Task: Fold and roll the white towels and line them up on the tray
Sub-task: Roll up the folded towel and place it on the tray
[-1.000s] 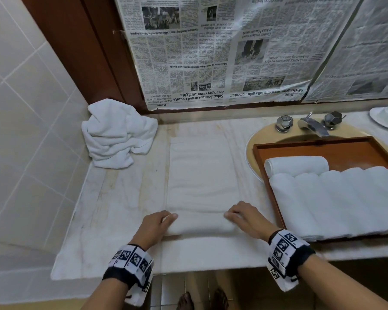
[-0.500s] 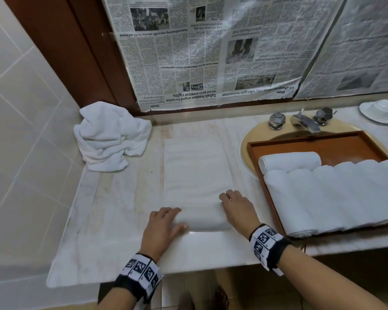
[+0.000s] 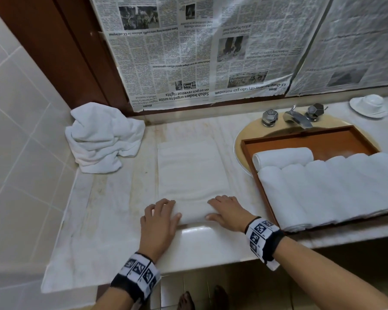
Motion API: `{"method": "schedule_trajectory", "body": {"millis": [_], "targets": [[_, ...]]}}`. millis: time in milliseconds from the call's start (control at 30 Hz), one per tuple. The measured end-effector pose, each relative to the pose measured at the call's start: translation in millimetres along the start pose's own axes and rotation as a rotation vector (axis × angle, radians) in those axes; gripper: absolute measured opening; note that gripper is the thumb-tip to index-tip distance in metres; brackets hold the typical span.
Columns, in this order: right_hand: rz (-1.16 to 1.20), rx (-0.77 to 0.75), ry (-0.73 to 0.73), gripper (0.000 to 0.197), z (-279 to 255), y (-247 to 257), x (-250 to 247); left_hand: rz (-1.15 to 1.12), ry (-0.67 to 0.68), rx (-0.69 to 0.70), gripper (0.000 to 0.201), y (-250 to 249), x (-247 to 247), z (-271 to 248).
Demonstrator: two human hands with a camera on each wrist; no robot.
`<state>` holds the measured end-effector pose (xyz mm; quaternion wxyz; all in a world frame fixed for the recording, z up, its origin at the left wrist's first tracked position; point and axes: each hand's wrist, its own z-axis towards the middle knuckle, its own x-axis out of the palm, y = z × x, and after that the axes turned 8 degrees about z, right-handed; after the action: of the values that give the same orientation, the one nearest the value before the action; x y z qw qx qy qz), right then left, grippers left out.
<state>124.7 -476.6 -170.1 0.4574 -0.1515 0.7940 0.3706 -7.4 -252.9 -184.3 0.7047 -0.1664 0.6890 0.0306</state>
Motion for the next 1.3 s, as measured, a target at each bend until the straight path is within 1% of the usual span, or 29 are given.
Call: {"method": "schedule_trajectory", "body": {"millis": [67, 133, 167, 200, 233, 267, 300, 333, 367, 400, 433, 467, 500, 567, 600, 700, 800, 867, 900, 933, 967, 1000, 1033, 1067, 1100, 1133, 1200, 1233, 1300], "targets": [[0.056, 0.002, 0.106, 0.057, 2, -2, -10, 0.065, 0.006, 0.063, 0.066, -6, 4, -14], [0.151, -0.007, 0.188, 0.056, 1, -4, -14, 0.127, 0.034, 0.104, 0.07, -6, 11, -21], [0.2, 0.0, 0.217, 0.055, 0, -4, -14, 0.12, 0.056, 0.103, 0.07, -4, 13, -22], [0.227, 0.011, 0.2, 0.054, -2, -4, -12, 0.086, 0.076, 0.099, 0.072, -2, 13, -21], [0.214, 0.016, 0.14, 0.053, -4, -3, -9, 0.04, 0.097, 0.091, 0.077, 1, 10, -17], [0.122, -0.012, 0.006, 0.05, -7, 0, -5, -0.006, 0.142, 0.083, 0.087, 3, 7, -11], [-0.022, -0.055, -0.172, 0.047, -11, 2, 3, -0.028, 0.195, 0.082, 0.096, 7, 3, -5], [-0.149, -0.088, -0.271, 0.045, -14, 4, 13, -0.046, 0.244, 0.068, 0.104, 11, -1, 2], [-0.237, -0.113, -0.325, 0.047, -19, 7, 23, -0.063, 0.281, 0.052, 0.109, 15, -5, 8], [-0.286, -0.134, -0.361, 0.053, -23, 9, 31, -0.081, 0.319, 0.035, 0.11, 15, -10, 14], [-0.302, -0.152, -0.381, 0.061, -24, 8, 37, -0.102, 0.358, 0.013, 0.103, 16, -13, 19], [-0.306, -0.158, -0.384, 0.066, -23, 6, 41, -0.121, 0.406, -0.015, 0.091, 16, -16, 23], [-0.3, -0.15, -0.369, 0.066, -21, 4, 40, -0.128, 0.447, -0.039, 0.079, 14, -19, 25], [-0.263, -0.108, -0.298, 0.065, -13, 2, 30, -0.036, 0.465, -0.039, 0.076, 9, -21, 24], [-0.232, -0.094, -0.225, 0.068, -9, 2, 21, 0.055, 0.435, -0.02, 0.077, 7, -22, 21], [-0.059, -0.04, 0.008, 0.071, 3, -4, -7, 0.251, 0.239, 0.066, 0.074, -5, -17, 5], [0.094, 0.009, 0.147, 0.067, 6, -4, -17, 0.228, 0.135, 0.144, 0.073, -12, -5, -10], [0.204, 0.05, 0.22, 0.065, 3, -4, -20, 0.174, 0.16, 0.147, 0.076, -10, -3, -11], [0.269, 0.073, 0.235, 0.065, 0, -4, -19, 0.148, 0.169, 0.147, 0.082, -9, -6, -7], [0.313, 0.091, 0.206, 0.063, -3, -4, -17, 0.134, 0.202, 0.153, 0.089, -6, -8, -2], [0.312, 0.094, 0.129, 0.06, -7, -2, -13, 0.117, 0.263, 0.158, 0.094, -3, -12, 6], [0.203, 0.061, -0.014, 0.056, -9, 0, -8, 0.092, 0.327, 0.159, 0.098, 0, -16, 14], [0.027, 0.005, -0.189, 0.052, -12, 4, 0, 0.059, 0.386, 0.152, 0.098, 2, -19, 21], [-0.112, -0.052, -0.303, 0.052, -13, 7, 11, 0.017, 0.433, 0.136, 0.096, 3, -20, 28], [-0.206, -0.093, -0.37, 0.054, -15, 9, 20, -0.027, 0.465, 0.116, 0.094, 4, -21, 34], [-0.254, -0.099, -0.384, 0.058, -16, 11, 26, -0.071, 0.489, 0.095, 0.094, 5, -20, 39], [-0.305, -0.078, -0.334, 0.07, -12, 7, 29, -0.089, 0.527, 0.038, 0.094, 3, -19, 43], [-0.311, -0.05, -0.284, 0.074, -9, 6, 25, -0.042, 0.493, 0.025, 0.088, 1, -18, 41], [-0.303, -0.021, -0.212, 0.079, -2, 5, 14, 0.089, 0.301, 0.058, 0.077, -5, -17, 32]]}}
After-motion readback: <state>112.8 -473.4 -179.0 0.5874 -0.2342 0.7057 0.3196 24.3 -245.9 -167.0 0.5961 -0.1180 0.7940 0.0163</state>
